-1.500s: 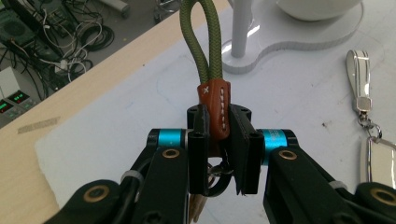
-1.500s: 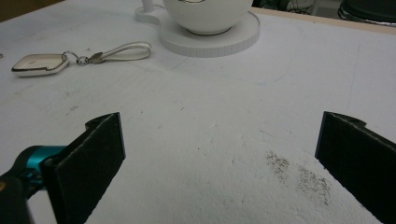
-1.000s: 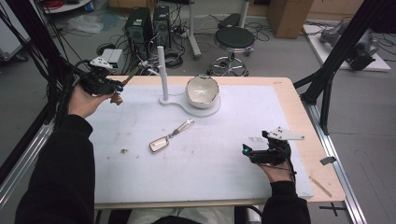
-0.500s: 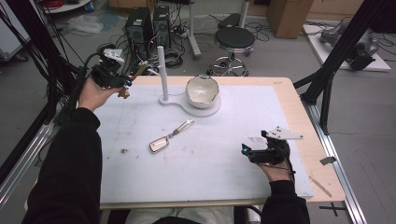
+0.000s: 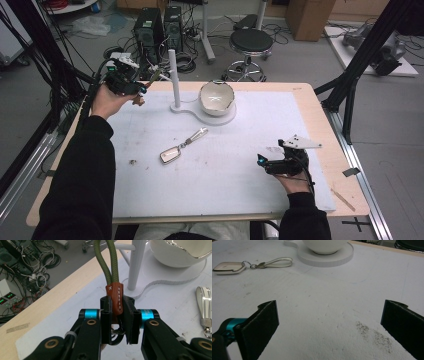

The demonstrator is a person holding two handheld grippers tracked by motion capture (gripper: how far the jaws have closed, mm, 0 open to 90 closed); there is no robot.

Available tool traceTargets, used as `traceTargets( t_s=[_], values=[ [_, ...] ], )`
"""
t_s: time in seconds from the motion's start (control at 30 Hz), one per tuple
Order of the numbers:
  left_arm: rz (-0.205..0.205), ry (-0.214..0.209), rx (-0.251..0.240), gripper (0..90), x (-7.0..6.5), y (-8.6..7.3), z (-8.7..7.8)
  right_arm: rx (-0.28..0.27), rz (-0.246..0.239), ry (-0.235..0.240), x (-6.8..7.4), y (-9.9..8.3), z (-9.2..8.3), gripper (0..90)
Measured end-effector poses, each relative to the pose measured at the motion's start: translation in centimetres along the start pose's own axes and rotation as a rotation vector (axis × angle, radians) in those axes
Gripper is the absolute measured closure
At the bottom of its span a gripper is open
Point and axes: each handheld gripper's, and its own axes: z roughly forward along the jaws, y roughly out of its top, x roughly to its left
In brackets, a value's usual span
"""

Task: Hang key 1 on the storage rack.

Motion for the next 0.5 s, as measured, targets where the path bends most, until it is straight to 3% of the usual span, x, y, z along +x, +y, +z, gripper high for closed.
traceTargets(
  t_s=[0.5],
  values=[
    [0.020, -0.026, 0.016, 77.9, -1.0, 0.3, 1.5, -0.007, 0.003, -0.001, 0.0, 0.0, -0.2, 0.6]
  ],
)
